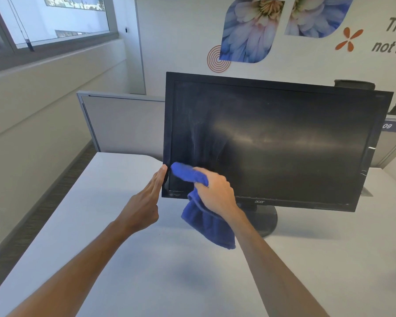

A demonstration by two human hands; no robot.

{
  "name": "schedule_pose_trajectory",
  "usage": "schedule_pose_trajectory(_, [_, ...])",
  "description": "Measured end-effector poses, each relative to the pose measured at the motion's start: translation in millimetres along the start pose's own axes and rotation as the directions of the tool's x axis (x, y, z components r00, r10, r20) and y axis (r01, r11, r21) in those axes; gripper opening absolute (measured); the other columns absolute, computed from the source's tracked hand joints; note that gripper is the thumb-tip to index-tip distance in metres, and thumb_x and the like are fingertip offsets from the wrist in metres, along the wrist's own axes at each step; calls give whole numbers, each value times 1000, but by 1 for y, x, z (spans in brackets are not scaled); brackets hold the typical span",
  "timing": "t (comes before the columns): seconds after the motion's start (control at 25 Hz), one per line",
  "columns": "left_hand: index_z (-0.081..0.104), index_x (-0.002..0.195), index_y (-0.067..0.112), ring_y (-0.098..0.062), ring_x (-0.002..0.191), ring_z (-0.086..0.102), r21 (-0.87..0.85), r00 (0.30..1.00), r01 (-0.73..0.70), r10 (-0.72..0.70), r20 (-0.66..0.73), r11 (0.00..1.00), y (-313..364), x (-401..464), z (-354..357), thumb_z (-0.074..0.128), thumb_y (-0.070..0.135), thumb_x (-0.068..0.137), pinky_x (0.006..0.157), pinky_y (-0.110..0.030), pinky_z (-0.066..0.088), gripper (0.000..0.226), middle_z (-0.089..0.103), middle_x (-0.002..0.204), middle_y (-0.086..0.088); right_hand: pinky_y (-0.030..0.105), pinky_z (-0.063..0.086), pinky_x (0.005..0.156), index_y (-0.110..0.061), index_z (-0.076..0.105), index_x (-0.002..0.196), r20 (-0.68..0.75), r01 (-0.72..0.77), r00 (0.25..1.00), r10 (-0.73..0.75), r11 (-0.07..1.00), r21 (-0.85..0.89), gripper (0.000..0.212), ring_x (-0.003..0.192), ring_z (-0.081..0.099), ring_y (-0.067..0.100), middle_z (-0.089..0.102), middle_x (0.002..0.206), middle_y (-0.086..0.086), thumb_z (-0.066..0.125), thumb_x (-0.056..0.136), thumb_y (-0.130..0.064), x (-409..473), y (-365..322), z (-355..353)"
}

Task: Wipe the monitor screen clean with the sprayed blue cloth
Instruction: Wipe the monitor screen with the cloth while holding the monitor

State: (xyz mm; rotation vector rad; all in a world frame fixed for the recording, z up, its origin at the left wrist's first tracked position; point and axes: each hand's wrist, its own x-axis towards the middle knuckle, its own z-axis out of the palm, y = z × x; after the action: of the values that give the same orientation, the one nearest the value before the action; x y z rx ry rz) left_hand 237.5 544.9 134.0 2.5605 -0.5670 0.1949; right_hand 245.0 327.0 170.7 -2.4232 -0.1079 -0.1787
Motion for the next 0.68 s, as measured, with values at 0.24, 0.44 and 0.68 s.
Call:
schedule_pose_trajectory(0.24, [-28, 141, 45, -26, 115, 58, -67, 998, 67, -66, 14, 996, -5, 3, 6, 57, -3, 83, 71, -13, 47, 113, 2, 162, 9, 39, 50, 87, -33, 36, 146, 279, 223, 953, -114, 889, -400, 48, 103, 62, 27, 60, 126, 2, 47, 99, -36, -16, -20, 47])
schedule_pose_trajectory(0.44, [-28, 140, 47, -21, 105, 61, -65, 998, 56, -55, 14, 996, -5, 4, 5, 60, -3, 82, 70, -13, 46, 117, 9, 162, 5, 41, 49, 91, -25, 39, 144, 14, 70, 998, -69, 967, -245, 51, 108, 59, 27, 55, 130, 4, 54, 96, -33, -23, -32, 52])
schedule_pose_trajectory(0.68, [-17, 148, 34, -20, 121, 51, -55, 994, 100, -96, 60, 993, -7, 5, 6, 55, 1, 88, 90, -27, 49, 99, 11, 161, 4, 44, 42, 101, -20, 37, 145, 201, 122, 977, -67, 953, -278, 46, 120, 52, 31, 49, 139, 10, 48, 101, -30, -29, -33, 53])
